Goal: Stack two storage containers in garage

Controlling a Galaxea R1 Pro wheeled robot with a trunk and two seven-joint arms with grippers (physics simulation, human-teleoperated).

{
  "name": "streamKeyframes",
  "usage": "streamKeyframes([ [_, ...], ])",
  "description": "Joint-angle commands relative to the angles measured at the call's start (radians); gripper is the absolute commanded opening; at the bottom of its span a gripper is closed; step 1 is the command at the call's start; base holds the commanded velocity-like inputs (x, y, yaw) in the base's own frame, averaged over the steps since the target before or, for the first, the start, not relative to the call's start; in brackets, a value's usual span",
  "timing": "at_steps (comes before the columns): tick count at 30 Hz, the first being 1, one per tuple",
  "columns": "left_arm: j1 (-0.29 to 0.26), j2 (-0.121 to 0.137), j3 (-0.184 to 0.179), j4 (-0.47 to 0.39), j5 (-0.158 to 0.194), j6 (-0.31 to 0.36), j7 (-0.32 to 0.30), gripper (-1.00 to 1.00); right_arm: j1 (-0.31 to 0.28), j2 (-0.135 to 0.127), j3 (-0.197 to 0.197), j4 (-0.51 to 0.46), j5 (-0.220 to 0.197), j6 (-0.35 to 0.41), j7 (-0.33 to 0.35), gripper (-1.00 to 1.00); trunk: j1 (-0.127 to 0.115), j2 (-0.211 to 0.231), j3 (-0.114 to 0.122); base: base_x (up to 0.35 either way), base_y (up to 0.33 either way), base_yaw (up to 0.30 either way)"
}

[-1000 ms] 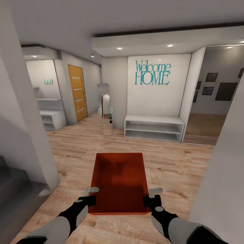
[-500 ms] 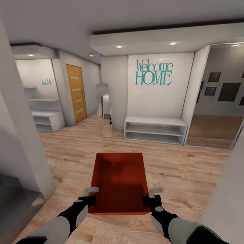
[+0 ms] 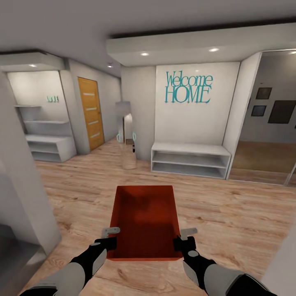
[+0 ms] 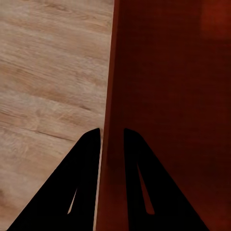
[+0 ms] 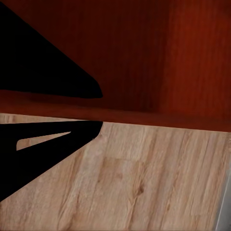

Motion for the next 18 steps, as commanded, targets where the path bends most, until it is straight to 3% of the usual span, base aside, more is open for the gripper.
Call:
streamKeyframes([
  [1,0.0,0.0,0.001,0.0,-0.006,0.006,0.018,-1.0,-0.001,0.001,-0.036,-0.005,0.014,-0.009,-0.003,-1.0,0.001,-0.001,-0.001,0.321,0.0,0.0],
  [15,0.0,-0.002,0.0,-0.016,-0.009,0.003,0.009,-1.0,-0.001,0.001,-0.035,-0.005,0.014,-0.009,-0.003,-1.0,0.001,-0.001,-0.001,0.321,0.0,0.0],
  [18,0.0,-0.001,0.001,-0.006,-0.009,-0.036,0.006,-1.0,-0.001,0.001,-0.035,-0.005,0.014,-0.009,-0.003,-1.0,0.001,-0.001,-0.001,0.321,0.0,0.0],
])
